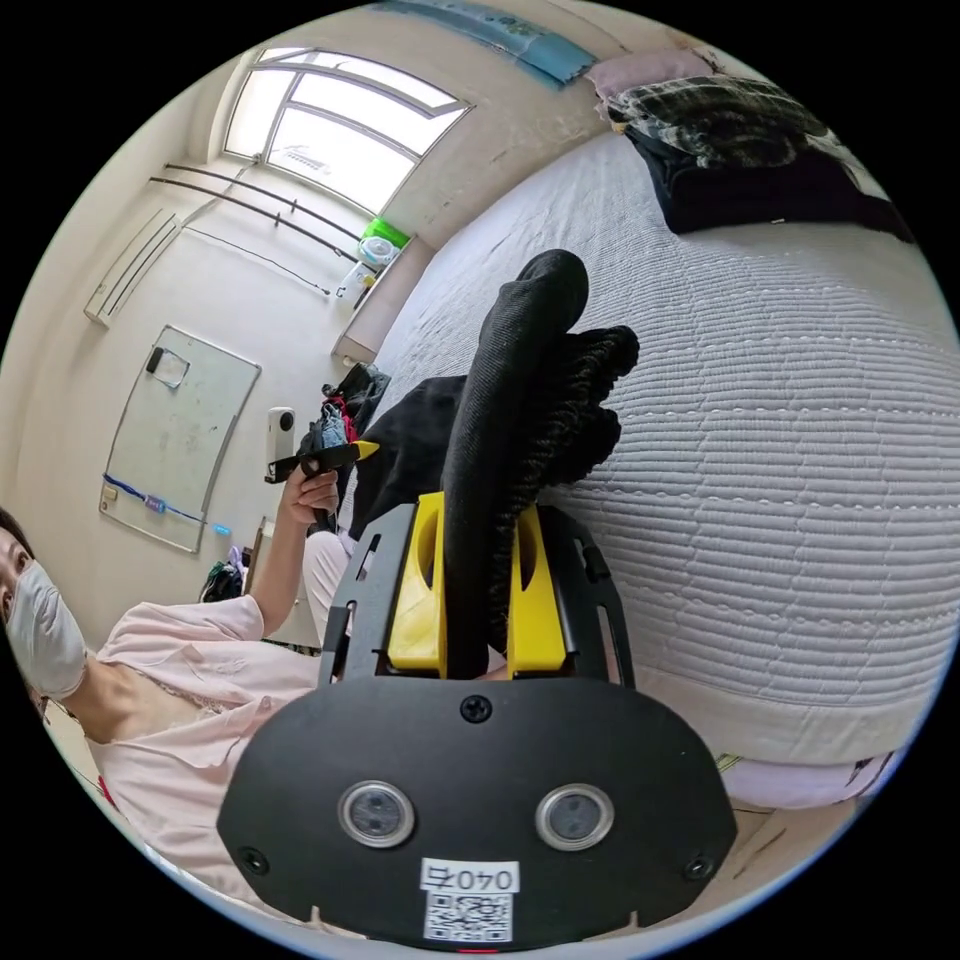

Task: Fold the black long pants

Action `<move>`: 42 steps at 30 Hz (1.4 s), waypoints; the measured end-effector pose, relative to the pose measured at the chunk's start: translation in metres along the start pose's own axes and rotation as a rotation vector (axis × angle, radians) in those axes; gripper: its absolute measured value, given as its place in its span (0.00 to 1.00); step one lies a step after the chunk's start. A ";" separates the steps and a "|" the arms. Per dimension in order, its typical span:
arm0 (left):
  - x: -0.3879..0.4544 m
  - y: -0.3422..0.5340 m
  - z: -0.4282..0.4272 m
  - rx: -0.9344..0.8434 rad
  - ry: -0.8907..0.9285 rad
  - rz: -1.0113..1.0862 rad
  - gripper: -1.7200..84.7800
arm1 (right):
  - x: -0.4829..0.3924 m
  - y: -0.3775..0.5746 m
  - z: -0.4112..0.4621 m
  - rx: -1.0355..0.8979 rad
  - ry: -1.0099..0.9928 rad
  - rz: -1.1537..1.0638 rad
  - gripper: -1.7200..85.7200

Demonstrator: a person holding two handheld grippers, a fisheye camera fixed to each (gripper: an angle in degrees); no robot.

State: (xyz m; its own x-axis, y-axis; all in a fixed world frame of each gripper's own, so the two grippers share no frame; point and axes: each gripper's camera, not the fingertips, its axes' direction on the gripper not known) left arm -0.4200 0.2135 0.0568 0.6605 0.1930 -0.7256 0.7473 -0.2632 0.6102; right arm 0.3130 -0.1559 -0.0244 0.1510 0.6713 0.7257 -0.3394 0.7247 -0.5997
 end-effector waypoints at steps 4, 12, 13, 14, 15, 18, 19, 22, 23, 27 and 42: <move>0.032 -0.028 -0.001 -0.007 0.003 0.046 0.00 | 0.005 0.015 -0.017 0.082 0.007 0.010 0.12; 0.123 -0.146 -0.011 0.088 -0.027 0.210 0.00 | 0.004 -0.026 -0.054 0.304 0.035 -0.044 0.12; 0.145 -0.175 -0.018 0.116 -0.043 0.251 0.00 | 0.005 -0.041 -0.066 0.361 0.030 -0.059 0.12; 0.169 -0.208 -0.027 0.144 -0.061 0.299 0.00 | 0.005 -0.049 -0.073 0.394 0.026 -0.065 0.12; 0.183 -0.227 -0.032 0.162 -0.070 0.319 0.00 | 0.008 -0.067 -0.087 0.471 0.013 -0.069 0.12; 0.272 -0.317 -0.060 0.306 -0.126 0.425 0.01 | 0.026 -0.119 -0.124 0.711 -0.051 -0.020 0.12; 0.312 -0.350 -0.066 0.374 -0.168 0.472 0.01 | 0.039 -0.142 -0.133 0.814 -0.084 0.039 0.12; 0.372 -0.416 -0.073 0.500 -0.340 0.380 0.03 | 0.079 -0.196 -0.131 1.044 -0.179 0.224 0.12; 0.379 -0.419 -0.082 0.575 -0.318 0.326 0.02 | 0.087 -0.205 -0.127 1.079 -0.185 0.268 0.12; 0.375 -0.363 -0.078 0.622 -0.214 0.443 0.01 | 0.145 -0.251 -0.073 1.077 -0.083 0.550 0.12; 0.206 -0.128 0.010 0.274 -0.203 0.307 0.01 | 0.207 -0.168 0.035 0.805 -0.231 0.387 0.14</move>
State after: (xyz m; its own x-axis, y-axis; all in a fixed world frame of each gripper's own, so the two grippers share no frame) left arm -0.3803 0.2772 -0.1744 0.8000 -0.1144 -0.5889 0.4545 -0.5251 0.7195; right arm 0.3694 -0.1442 0.2388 -0.2671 0.7338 0.6247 -0.8841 0.0713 -0.4618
